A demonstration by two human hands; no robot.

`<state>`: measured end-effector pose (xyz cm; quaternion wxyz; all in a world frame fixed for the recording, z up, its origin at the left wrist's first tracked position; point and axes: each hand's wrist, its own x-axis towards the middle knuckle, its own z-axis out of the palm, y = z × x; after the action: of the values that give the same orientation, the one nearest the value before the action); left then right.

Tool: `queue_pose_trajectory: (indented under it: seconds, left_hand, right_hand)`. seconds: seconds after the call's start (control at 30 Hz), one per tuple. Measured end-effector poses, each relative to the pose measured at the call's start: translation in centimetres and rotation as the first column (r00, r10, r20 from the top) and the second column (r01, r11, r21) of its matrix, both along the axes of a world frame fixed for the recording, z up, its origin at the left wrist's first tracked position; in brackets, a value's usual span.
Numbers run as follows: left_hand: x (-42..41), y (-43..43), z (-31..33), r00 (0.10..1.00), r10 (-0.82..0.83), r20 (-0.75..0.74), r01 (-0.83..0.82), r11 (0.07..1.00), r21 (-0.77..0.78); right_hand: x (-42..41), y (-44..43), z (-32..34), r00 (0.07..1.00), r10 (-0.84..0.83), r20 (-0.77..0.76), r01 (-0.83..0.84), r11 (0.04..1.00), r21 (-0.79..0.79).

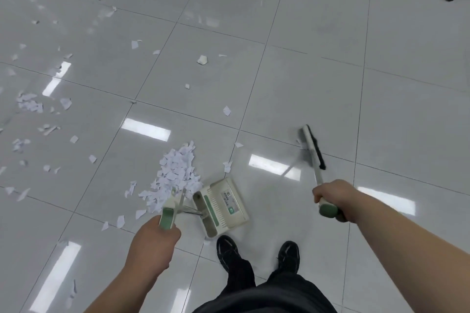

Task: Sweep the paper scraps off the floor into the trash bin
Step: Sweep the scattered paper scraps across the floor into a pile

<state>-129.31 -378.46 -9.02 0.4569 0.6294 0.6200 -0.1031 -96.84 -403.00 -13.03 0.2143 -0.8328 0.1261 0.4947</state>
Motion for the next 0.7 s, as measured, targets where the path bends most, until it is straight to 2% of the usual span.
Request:
queue_pose_trajectory:
  seconds: [0.17, 0.33, 0.53, 0.7]
  left_hand:
    - [-2.2, 1.0, 0.6, 0.996, 0.088, 0.023, -0.088, 0.996, -0.007]
    - [-5.7, 1.5, 1.0, 0.983, 0.18, 0.033, -0.18, 0.984, -0.008]
    - [-10.0, 1.5, 1.3, 0.94, 0.34, 0.03, -0.34, 0.94, -0.022]
    - [-12.2, 0.8, 1.0, 0.901, 0.432, 0.036, -0.432, 0.902, -0.01]
  right_hand:
    - [-7.1, 6.6, 2.9, 0.989, 0.078, -0.123, -0.064, 0.991, 0.116]
    - [-11.1, 13.8, 5.2, 0.977, 0.12, -0.176, -0.081, 0.973, 0.217]
    - [-11.5, 20.9, 6.8, 0.966, 0.104, -0.238, -0.036, 0.961, 0.274]
    - [-10.2, 22.3, 7.9, 0.96, 0.075, -0.269, -0.001, 0.963, 0.268]
